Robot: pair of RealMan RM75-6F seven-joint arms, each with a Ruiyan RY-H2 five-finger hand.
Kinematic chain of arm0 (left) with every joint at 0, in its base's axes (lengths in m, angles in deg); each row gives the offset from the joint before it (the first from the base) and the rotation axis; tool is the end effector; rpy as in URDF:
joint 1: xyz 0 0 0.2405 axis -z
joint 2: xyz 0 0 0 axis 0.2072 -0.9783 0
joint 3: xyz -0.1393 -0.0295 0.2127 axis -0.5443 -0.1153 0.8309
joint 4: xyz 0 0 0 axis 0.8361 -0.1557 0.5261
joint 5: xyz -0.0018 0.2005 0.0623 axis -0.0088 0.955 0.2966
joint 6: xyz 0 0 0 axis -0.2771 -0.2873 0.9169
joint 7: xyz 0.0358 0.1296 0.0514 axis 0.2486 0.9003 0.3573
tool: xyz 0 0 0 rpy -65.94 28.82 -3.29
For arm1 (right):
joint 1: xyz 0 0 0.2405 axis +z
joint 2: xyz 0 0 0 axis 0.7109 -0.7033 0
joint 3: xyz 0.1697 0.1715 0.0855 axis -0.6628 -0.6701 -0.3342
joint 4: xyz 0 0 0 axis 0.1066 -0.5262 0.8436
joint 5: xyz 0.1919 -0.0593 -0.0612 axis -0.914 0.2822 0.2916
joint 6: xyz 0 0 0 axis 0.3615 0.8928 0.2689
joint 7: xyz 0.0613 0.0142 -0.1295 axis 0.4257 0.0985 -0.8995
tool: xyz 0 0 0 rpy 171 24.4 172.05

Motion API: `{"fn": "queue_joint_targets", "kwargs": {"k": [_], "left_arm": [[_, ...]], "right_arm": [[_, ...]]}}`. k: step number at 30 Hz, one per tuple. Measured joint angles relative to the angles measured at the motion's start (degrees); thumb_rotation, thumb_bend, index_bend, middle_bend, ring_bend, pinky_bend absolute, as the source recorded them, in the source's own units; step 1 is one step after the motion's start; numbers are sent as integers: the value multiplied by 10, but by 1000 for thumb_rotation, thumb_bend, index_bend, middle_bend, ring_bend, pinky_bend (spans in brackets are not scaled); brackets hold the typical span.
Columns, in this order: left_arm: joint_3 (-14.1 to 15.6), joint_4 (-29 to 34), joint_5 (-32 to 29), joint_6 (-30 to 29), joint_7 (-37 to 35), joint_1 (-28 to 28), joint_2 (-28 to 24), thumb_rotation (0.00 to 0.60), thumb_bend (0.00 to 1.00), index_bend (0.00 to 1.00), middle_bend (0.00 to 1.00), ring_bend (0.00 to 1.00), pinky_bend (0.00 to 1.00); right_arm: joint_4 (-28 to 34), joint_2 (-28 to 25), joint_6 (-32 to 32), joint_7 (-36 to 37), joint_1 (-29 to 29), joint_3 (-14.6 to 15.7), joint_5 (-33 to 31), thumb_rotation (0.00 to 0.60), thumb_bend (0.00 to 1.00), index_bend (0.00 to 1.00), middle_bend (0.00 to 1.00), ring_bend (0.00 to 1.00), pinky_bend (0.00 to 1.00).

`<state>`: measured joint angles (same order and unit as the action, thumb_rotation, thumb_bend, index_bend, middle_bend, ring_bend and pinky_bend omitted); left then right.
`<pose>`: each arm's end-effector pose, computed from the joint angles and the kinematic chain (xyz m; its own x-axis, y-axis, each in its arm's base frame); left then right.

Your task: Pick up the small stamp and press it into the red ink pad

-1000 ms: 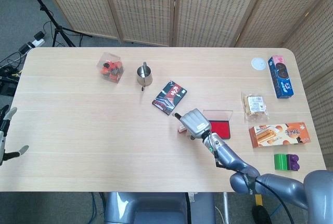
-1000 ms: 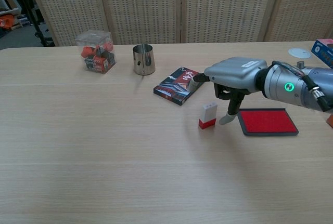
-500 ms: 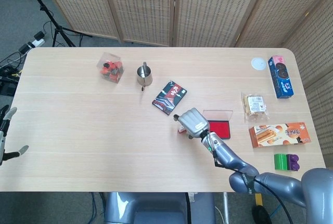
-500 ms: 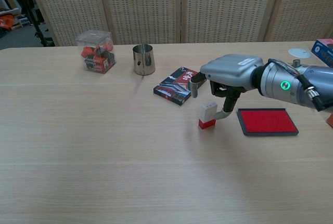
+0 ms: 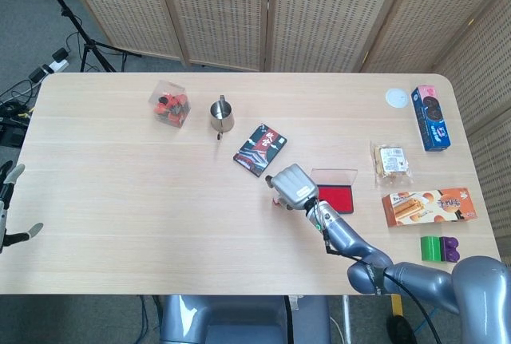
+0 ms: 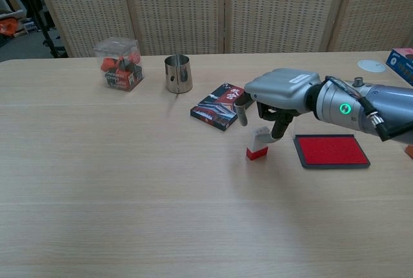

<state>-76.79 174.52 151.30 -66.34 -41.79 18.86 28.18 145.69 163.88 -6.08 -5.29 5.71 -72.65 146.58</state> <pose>-0.3212 0.2023 0.1783 0.4090 -0.0099 0.9125 0.9096 0.0852 -0.4067 -0.1176 -0.3677 -0.0519 0.6733 -0.1931 0.7137 -0.6652 -0.5795 0.4708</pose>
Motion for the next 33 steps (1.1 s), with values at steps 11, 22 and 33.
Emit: {"fn": "queue_joint_targets", "kwargs": {"k": [11,22,33], "left_arm": [[0,0,-1,1,-1,0,0,600,0,0,0,0,0],[-1,-1,-4,3,-5,1,-1,600,0,0,0,0,0],[-1,-2,-5,5,-8,1,-2,600,0,0,0,0,0]], "right_arm": [[-7,6,-1,-1,5,4,-3,600,363,435,944,1000,1000],[-21,15,-6,-4,9,9,-12,600,389,448,944,1000,1000],[-31,15,-12,-4,8,11,-26,600,414,489,944,1000,1000]]}}
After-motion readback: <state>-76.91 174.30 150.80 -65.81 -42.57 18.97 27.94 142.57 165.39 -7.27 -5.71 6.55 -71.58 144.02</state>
